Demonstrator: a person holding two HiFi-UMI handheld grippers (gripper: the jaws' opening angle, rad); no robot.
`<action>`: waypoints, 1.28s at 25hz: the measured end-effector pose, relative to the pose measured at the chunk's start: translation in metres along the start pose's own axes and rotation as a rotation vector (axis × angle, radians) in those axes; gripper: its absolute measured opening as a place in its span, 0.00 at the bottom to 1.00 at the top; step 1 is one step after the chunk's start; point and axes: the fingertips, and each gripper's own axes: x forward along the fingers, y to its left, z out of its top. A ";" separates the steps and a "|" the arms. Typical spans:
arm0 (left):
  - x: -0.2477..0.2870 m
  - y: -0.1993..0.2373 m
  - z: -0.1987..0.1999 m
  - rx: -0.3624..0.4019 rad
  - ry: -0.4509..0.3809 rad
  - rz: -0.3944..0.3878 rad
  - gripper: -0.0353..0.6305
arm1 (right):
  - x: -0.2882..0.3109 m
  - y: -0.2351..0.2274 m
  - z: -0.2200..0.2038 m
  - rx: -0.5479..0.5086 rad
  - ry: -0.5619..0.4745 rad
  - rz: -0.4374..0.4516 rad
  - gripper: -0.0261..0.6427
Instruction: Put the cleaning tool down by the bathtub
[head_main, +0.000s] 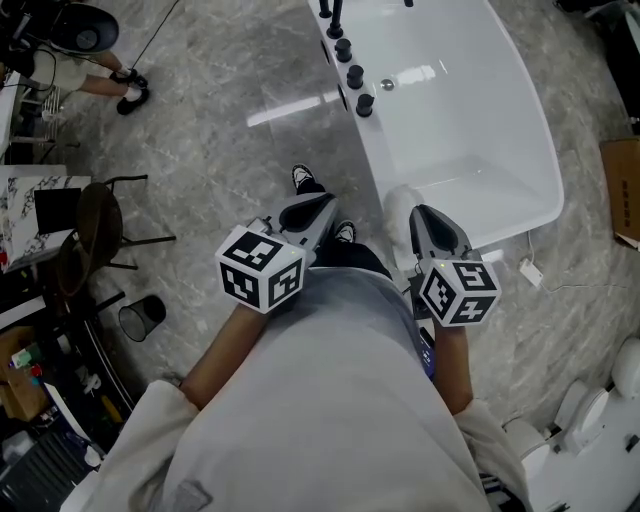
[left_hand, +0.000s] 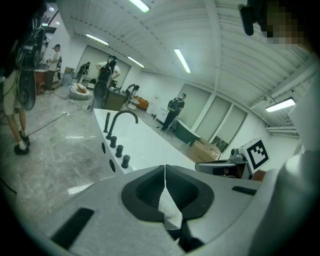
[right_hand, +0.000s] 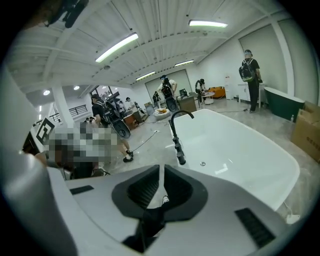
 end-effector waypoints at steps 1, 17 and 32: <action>0.000 0.000 0.000 -0.001 -0.001 0.002 0.07 | -0.002 0.002 0.003 -0.006 -0.006 0.001 0.09; -0.006 0.003 0.002 -0.001 -0.026 0.031 0.07 | -0.027 0.022 0.027 -0.018 -0.074 0.070 0.06; -0.005 -0.003 0.000 -0.003 -0.020 0.001 0.07 | -0.033 0.011 0.020 0.032 -0.083 0.002 0.06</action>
